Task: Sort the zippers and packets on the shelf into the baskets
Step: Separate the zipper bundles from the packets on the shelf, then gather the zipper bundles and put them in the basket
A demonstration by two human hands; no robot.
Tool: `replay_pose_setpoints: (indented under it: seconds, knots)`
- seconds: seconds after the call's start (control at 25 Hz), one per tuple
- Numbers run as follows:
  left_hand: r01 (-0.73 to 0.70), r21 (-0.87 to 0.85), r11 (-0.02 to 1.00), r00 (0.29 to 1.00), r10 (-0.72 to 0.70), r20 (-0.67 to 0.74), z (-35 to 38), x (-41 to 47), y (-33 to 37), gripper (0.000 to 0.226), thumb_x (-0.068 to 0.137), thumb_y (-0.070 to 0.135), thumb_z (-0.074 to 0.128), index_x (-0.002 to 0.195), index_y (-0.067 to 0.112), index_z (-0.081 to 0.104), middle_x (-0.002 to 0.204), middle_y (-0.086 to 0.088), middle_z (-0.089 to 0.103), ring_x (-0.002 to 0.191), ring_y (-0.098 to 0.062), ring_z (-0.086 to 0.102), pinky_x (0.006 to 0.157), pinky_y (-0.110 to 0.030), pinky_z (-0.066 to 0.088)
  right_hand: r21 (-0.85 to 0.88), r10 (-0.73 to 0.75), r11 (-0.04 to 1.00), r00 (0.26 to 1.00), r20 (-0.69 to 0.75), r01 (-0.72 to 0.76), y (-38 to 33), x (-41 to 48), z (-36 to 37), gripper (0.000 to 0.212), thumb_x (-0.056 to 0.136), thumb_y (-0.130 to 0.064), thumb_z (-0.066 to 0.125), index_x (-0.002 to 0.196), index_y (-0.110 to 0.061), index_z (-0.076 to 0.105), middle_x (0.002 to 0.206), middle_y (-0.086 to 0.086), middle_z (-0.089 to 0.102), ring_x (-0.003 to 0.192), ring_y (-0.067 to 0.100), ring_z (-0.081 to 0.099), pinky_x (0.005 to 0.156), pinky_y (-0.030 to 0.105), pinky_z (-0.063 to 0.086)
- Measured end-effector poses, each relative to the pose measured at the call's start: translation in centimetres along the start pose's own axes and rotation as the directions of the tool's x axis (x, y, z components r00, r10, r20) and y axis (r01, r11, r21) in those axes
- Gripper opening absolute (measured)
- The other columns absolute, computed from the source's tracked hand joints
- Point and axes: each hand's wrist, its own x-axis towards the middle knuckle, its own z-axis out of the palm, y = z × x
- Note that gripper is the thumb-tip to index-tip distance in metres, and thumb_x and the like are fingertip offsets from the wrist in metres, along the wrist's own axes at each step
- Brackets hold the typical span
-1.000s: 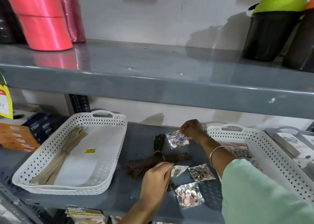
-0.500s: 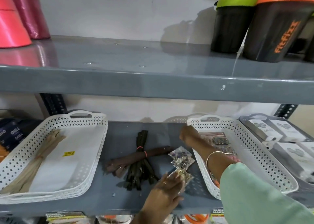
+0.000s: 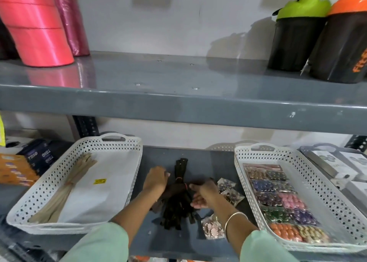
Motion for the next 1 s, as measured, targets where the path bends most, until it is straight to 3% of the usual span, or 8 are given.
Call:
replay_pose_setpoints:
  seconds: [0.12,0.2,0.4,0.6,0.68,0.84,0.92,1.0]
  knots:
    - [0.119,-0.086,0.989,0.989,-0.111,0.096,1.0,1.4,1.0,0.037,0.085,0.026,0.065,0.097,-0.008,0.065,0.109,-0.025,0.068,0.102,-0.036,0.064,0.083,-0.036,0.051,0.340,0.026,0.940,1.000,-0.003,-0.024,0.1,0.4,0.9,0.034,0.087,-0.018,0.060,0.061,-0.001,0.046,0.060,0.011,0.045,0.030,0.015,0.048,0.037,0.017,0.039]
    - [0.158,-0.105,0.982,0.982,-0.145,0.123,1.9,1.9,1.9,0.041,0.080,0.029,0.071,0.104,-0.004,0.064,0.114,-0.021,0.066,0.107,-0.033,0.063,0.086,-0.034,0.051,0.438,0.032,0.899,0.999,-0.026,-0.018,0.0,0.5,1.5,0.032,0.086,-0.011,0.061,0.058,-0.003,0.049,0.056,0.009,0.043,0.022,0.011,0.040,0.033,0.009,0.033]
    - [0.286,-0.137,0.948,0.952,-0.265,0.154,3.8,3.1,3.0,0.040,0.081,0.016,0.069,0.117,-0.001,0.060,0.124,-0.020,0.063,0.115,-0.034,0.059,0.096,-0.037,0.049,0.488,0.027,0.873,0.999,-0.027,-0.011,-1.1,-0.2,2.6,0.027,0.088,-0.004,0.051,0.061,-0.006,0.053,0.058,0.008,0.044,0.048,0.016,0.037,0.048,0.021,0.032]
    - [0.312,-0.346,0.885,0.950,-0.298,0.096,0.8,3.5,2.0,0.026,0.075,0.017,0.074,0.090,-0.004,0.069,0.105,-0.022,0.071,0.099,-0.031,0.067,0.073,-0.031,0.051,0.582,-0.055,0.812,0.998,0.006,0.041,-2.2,-1.0,2.4,0.022,0.092,-0.009,0.045,0.072,-0.007,0.055,0.073,0.010,0.056,0.065,0.019,0.054,0.060,0.030,0.045]
    - [0.251,-0.408,0.878,0.964,-0.266,0.022,-1.2,3.5,1.7,0.021,0.079,0.017,0.070,0.087,-0.003,0.071,0.092,-0.022,0.072,0.089,-0.031,0.068,0.062,-0.028,0.045,0.593,-0.085,0.801,0.996,-0.016,0.078,-2.9,-1.5,1.9,0.019,0.090,-0.008,0.047,0.073,-0.008,0.054,0.069,0.009,0.054,0.058,0.018,0.054,0.058,0.033,0.048]
    - [0.110,-0.249,0.962,0.989,-0.131,-0.071,-5.9,2.8,1.5,0.026,0.080,0.015,0.065,0.056,0.007,0.057,0.062,-0.008,0.054,0.072,-0.023,0.058,0.050,-0.025,0.031,0.497,-0.195,0.849,0.981,-0.019,0.178,-4.7,-2.9,0.8,0.018,0.089,-0.005,0.046,0.074,-0.013,0.051,0.066,0.008,0.056,0.035,0.012,0.056,0.045,0.024,0.048]
    - [0.069,-0.107,0.992,0.996,-0.074,-0.045,-8.1,1.8,1.5,0.039,0.076,0.010,0.064,0.046,0.011,0.040,0.065,-0.014,0.052,0.075,-0.029,0.060,0.050,-0.026,0.030,0.425,-0.242,0.881,0.970,0.029,0.207,-5.5,-3.7,0.9,0.021,0.090,-0.004,0.047,0.072,-0.014,0.050,0.067,0.008,0.057,0.040,0.013,0.058,0.040,0.021,0.048]
    - [0.048,-0.008,0.999,0.999,-0.048,0.009,-9.5,0.7,1.6,0.022,0.077,0.006,0.064,0.058,0.004,0.052,0.085,-0.026,0.063,0.084,-0.033,0.062,0.054,-0.027,0.040,0.371,-0.254,0.905,0.964,0.075,0.210,-5.8,-4.3,1.4,0.023,0.090,-0.003,0.046,0.070,-0.014,0.050,0.064,0.006,0.053,0.044,0.014,0.056,0.037,0.018,0.046]
